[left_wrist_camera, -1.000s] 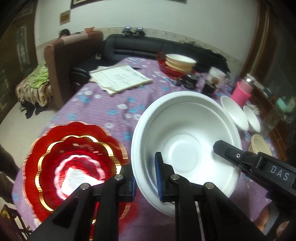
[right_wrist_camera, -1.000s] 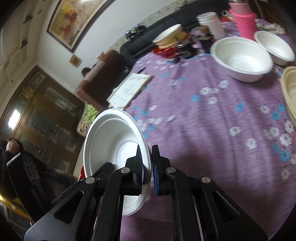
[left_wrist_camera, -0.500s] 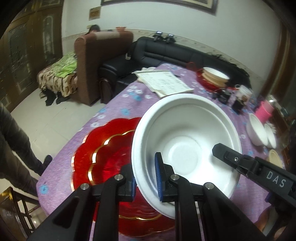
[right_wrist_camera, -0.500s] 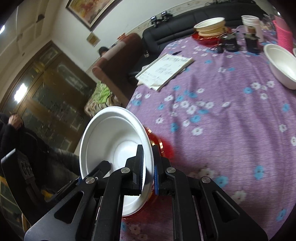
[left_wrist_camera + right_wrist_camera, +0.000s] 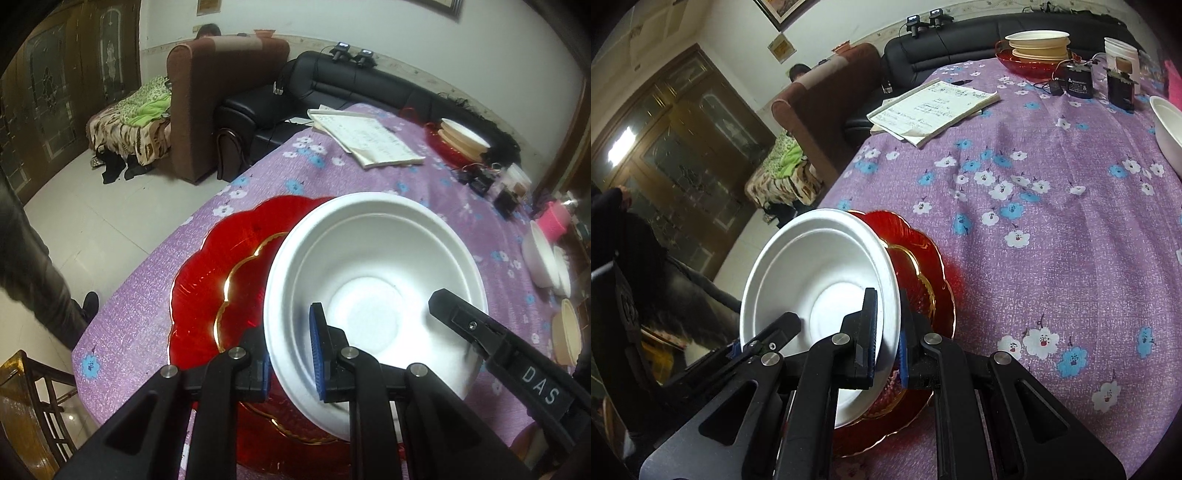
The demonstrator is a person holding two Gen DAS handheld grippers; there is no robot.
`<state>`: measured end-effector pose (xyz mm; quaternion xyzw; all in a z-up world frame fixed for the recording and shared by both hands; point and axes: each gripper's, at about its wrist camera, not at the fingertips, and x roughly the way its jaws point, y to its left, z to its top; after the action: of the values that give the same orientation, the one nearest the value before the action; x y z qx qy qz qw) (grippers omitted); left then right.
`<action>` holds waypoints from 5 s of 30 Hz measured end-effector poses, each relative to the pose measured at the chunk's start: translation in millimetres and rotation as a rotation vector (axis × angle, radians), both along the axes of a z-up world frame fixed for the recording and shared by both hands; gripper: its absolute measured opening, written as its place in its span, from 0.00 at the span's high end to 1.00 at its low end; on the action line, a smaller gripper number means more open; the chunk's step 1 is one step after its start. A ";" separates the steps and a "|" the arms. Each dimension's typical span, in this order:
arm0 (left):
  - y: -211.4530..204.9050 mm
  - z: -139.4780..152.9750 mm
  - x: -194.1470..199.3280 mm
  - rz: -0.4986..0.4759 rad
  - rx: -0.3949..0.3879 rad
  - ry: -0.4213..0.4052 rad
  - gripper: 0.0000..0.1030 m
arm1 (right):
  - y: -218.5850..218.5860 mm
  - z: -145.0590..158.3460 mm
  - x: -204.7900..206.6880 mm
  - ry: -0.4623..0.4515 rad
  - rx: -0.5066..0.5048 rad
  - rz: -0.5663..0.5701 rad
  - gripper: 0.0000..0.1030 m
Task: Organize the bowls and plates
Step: 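Lower the white bowl into the red plates and open both grippers, then withdraw both grippers toward the beige plastic bowl, then move both grippers to the rim of the large beige plastic bowl, then close both grippers on the beige bowl rim and lift it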
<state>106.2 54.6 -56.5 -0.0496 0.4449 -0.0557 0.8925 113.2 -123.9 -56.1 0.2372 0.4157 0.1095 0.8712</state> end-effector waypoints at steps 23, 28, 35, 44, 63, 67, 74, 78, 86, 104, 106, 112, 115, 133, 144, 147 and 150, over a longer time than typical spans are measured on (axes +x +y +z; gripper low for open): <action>9.6 18.5 -11.1 0.093 0.042 -0.079 0.81 | -27.6 -0.2 -25.2 -0.199 -0.092 -0.098 0.83; -13.4 31.2 -18.4 0.045 0.069 -0.128 0.60 | -42.0 -6.0 -23.8 -0.170 -0.047 -0.112 0.79; -74.0 37.2 -27.0 -0.116 0.102 -0.138 0.45 | -69.4 -0.2 -33.3 -0.178 -0.026 -0.146 0.79; -142.3 26.4 -37.4 -0.280 0.120 -0.067 0.45 | -143.5 11.2 -63.3 -0.182 -0.035 -0.254 0.79; -278.8 32.5 -68.0 -0.585 0.175 -0.029 0.45 | -323.8 37.4 -181.0 -0.244 -0.175 -0.625 0.53; -295.6 32.9 -68.8 -0.609 0.189 -0.031 0.45 | -352.7 32.7 -198.6 -0.227 -0.167 -0.684 0.53; -332.1 33.3 -72.3 -0.671 0.213 -0.039 0.45 | -388.5 21.5 -218.2 -0.200 -0.157 -0.771 0.53; -350.8 32.2 -71.1 -0.701 0.221 -0.039 0.45 | -405.4 12.0 -221.6 -0.178 -0.114 -0.798 0.53; -377.7 31.3 -48.5 -0.687 0.183 -0.037 0.45 | -424.1 -3.1 -223.7 -0.148 -0.042 -0.803 0.53; -428.3 18.4 -41.4 -0.729 0.154 -0.023 0.45 | -434.7 -23.9 -213.1 -0.043 0.036 -0.771 0.53; -432.3 12.7 -39.9 -0.732 0.152 -0.005 0.45 | -434.3 -27.3 -210.3 -0.027 0.039 -0.759 0.53; -438.1 1.4 -41.1 -0.746 0.139 0.014 0.45 | -432.2 -33.6 -202.9 0.014 0.022 -0.742 0.53; -440.5 -3.8 -41.4 -0.763 0.127 0.032 0.45 | -431.2 -39.9 -197.3 0.048 0.023 -0.732 0.53; -448.4 -24.4 -38.9 -0.797 0.134 0.080 0.59 | -430.3 -60.8 -184.9 0.144 0.086 -0.694 0.78; -450.2 -26.8 -39.7 -0.830 0.099 0.099 0.81 | -429.6 -59.0 -186.6 0.110 0.117 -0.684 0.87; -446.0 -23.1 -40.3 -0.815 0.110 0.075 0.83 | -430.3 -60.5 -187.0 0.102 0.153 -0.675 0.88; -439.7 -20.5 -44.4 -0.813 0.112 0.073 0.83 | -430.0 -61.1 -189.4 0.091 0.186 -0.672 0.89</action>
<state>61.7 -385.1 -76.9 0.1770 0.4617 -0.3778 0.7828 -76.2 -553.9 -117.2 0.4439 0.3411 -0.1566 0.8136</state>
